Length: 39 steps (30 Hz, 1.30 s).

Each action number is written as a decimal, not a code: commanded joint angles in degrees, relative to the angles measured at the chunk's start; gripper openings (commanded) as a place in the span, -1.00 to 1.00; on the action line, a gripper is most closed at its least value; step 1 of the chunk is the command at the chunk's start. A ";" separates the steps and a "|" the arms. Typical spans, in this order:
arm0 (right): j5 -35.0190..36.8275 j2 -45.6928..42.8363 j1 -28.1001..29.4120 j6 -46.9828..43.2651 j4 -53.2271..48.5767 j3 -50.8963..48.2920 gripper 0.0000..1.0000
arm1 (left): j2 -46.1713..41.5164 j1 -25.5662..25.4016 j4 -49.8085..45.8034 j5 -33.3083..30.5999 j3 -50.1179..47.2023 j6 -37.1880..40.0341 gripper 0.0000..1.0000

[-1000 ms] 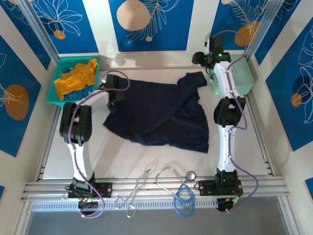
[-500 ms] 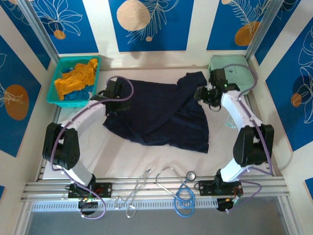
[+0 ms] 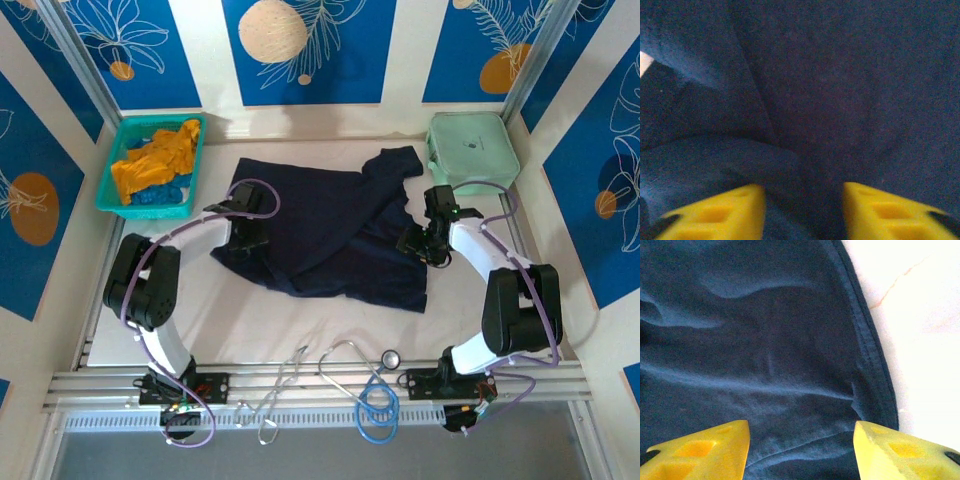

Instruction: Fold and stack the t-shirts

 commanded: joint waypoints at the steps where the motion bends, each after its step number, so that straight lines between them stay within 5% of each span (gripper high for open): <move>1: -1.64 -1.22 0.25 0.75 0.74 -0.69 0.13 | -2.80 -0.45 -0.80 -1.12 -1.16 -1.46 -0.64; 3: -1.78 -1.22 0.15 0.52 0.58 -0.55 0.13 | -5.77 -0.55 -2.24 -2.68 -2.16 -1.46 -1.00; 18: -1.55 -0.96 -0.43 2.85 -3.39 -6.31 0.24 | -37.39 -3.80 -14.22 -9.52 -14.30 -6.51 -1.00; 31: 5.28 3.61 1.18 5.34 -5.42 -4.46 0.26 | -38.57 -4.37 -7.19 -7.36 -22.63 -9.06 -1.00; 34: 5.67 7.18 0.72 4.91 -5.05 -2.18 -0.06 | -39.14 -4.35 -7.28 -8.44 -22.72 -8.71 -1.00; 37: 6.78 9.11 0.28 4.86 -5.98 -0.44 -0.97 | -40.05 -4.37 -8.04 -9.45 -22.71 -8.28 -1.00; 39: 8.20 6.98 0.09 5.07 -7.51 -0.18 -1.00 | -40.76 -4.37 -8.56 -9.92 -22.89 -7.96 -1.00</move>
